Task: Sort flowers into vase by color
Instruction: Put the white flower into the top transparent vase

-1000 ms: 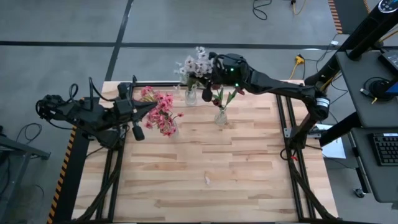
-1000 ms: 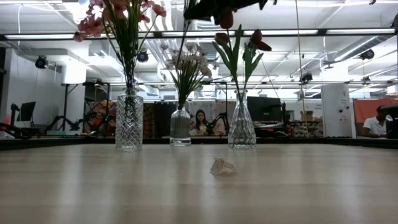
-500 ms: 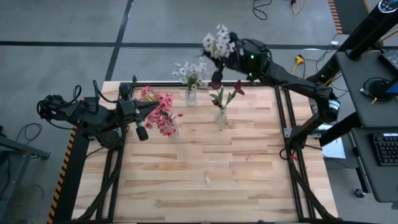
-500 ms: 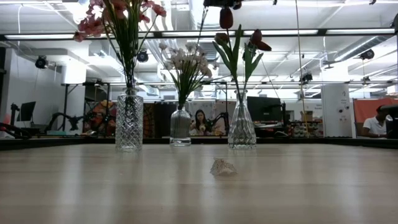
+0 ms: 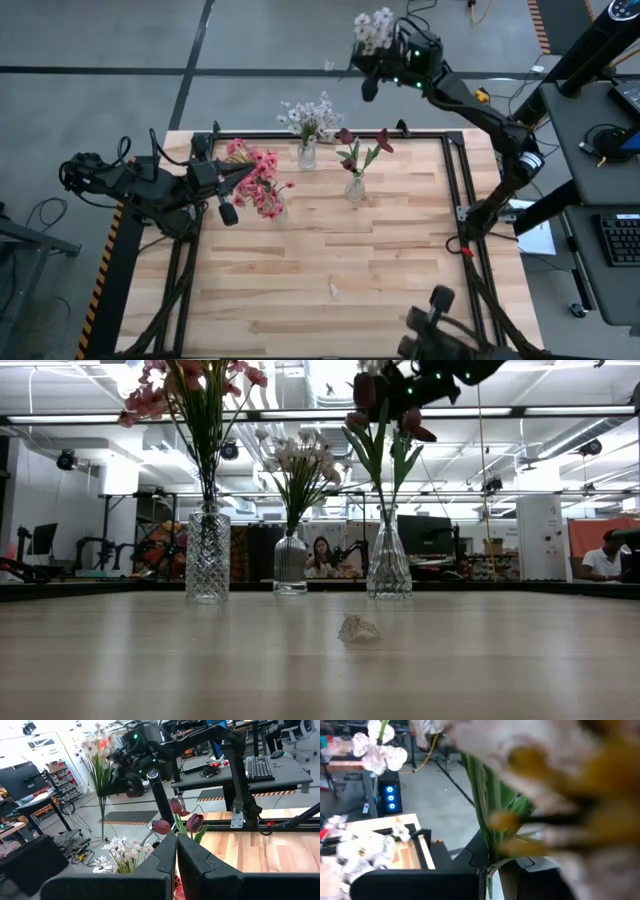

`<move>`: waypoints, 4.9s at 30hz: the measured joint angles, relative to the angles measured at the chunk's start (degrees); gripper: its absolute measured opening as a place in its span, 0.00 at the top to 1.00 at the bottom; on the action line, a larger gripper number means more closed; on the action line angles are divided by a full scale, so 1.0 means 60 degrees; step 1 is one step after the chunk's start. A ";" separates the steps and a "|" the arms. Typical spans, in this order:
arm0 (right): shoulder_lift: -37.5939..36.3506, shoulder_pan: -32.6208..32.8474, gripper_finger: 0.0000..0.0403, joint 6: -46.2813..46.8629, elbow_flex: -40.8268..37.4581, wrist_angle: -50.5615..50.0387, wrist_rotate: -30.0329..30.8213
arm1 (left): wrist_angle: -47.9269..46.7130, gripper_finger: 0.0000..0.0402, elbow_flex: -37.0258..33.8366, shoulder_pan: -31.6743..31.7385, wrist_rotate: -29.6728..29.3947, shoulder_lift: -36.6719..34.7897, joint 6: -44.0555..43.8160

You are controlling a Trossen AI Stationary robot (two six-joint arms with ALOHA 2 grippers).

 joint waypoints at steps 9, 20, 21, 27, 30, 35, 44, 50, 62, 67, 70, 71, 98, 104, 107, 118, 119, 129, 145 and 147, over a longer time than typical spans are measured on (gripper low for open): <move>0.0085 -0.0134 0.96 0.0367 -0.0192 -0.0176 -0.0250 | 0.0007 1.00 0.0000 0.0000 0.0000 0.0027 0.0017; 0.0812 -0.0386 0.96 0.1022 -0.2761 0.3049 -0.0922 | -0.0113 1.00 -0.0004 0.0000 0.0000 0.0029 0.0013; 0.0861 -0.0448 0.96 0.1191 -0.3009 0.3460 -0.1016 | -0.0117 1.00 -0.0004 0.0000 0.0002 0.0029 0.0013; 0.1279 -0.0647 0.96 0.1950 -0.4007 0.5462 -0.1777 | -0.0124 1.00 -0.0004 0.0000 0.0003 0.0029 0.0013; 0.1767 -0.0633 0.96 0.2449 -0.4068 0.6156 -0.2563 | -0.0124 1.00 -0.0004 0.0000 0.0002 0.0029 0.0013; 0.2497 -0.0607 0.96 0.2707 -0.4058 0.6753 -0.2777 | -0.0127 1.00 -0.0007 0.0000 0.0004 0.0029 0.0013; 0.3408 -0.0570 0.96 0.3692 -0.4054 0.8803 -0.4372 | -0.0127 1.00 -0.0011 0.0000 0.0000 0.0018 0.0021; 0.4004 -0.0541 0.96 0.4300 -0.4037 0.9992 -0.4875 | -0.0124 1.00 -0.0011 -0.0002 0.0002 -0.0015 0.0041; 0.4476 -0.0264 0.96 0.4744 -0.3872 1.0632 -0.5114 | -0.0127 1.00 -0.0007 0.0000 0.0004 -0.0015 0.0048; 0.4476 -0.0151 0.96 0.4738 -0.3872 1.0635 -0.5296 | -0.0124 1.00 -0.0007 0.0000 0.0004 -0.0015 0.0046; 0.4476 -0.0062 0.96 0.4779 -0.3868 1.0639 -0.5454 | -0.0124 1.00 -0.0007 0.0000 0.0003 -0.0007 0.0046; 0.4476 -0.0032 0.96 0.4784 -0.3868 1.0638 -0.5505 | -0.0124 1.00 -0.0007 0.0000 0.0004 -0.0007 0.0046; 0.4476 0.0020 0.96 0.5713 -0.3676 1.0601 -0.7630 | -0.0122 1.00 -0.0006 0.0000 0.0004 0.0027 0.0013; 0.4476 0.0085 0.96 0.5933 -0.3558 1.0592 -0.8443 | -0.0120 1.00 -0.0004 0.0000 0.0003 0.0033 0.0013; 0.4476 0.0110 0.96 0.5936 -0.3513 1.0583 -0.8791 | -0.0120 1.00 -0.0004 0.0000 0.0004 0.0033 0.0010; 0.4476 0.0205 0.96 0.6335 -0.3406 1.0548 -0.9728 | -0.0117 1.00 -0.0004 0.0000 0.0004 0.0051 0.0010; 0.4476 0.0211 0.96 0.6339 -0.3406 1.0546 -0.9755 | -0.0117 1.00 0.0000 -0.0004 0.0004 0.0062 0.0010; 0.4350 -0.0187 0.96 0.6472 -0.2850 1.0617 -0.9155 | -0.0119 0.97 0.0047 0.0000 0.0007 0.0501 0.0082; 0.4070 -0.0962 0.96 0.9511 0.0946 1.0574 -0.9605 | -0.0027 0.58 0.0780 -0.0554 -0.0690 0.2191 0.0045; 0.3948 -0.1040 0.96 1.0051 0.1562 1.0545 -0.9615 | -0.0034 0.56 0.1133 -0.0853 -0.0727 0.2494 0.0021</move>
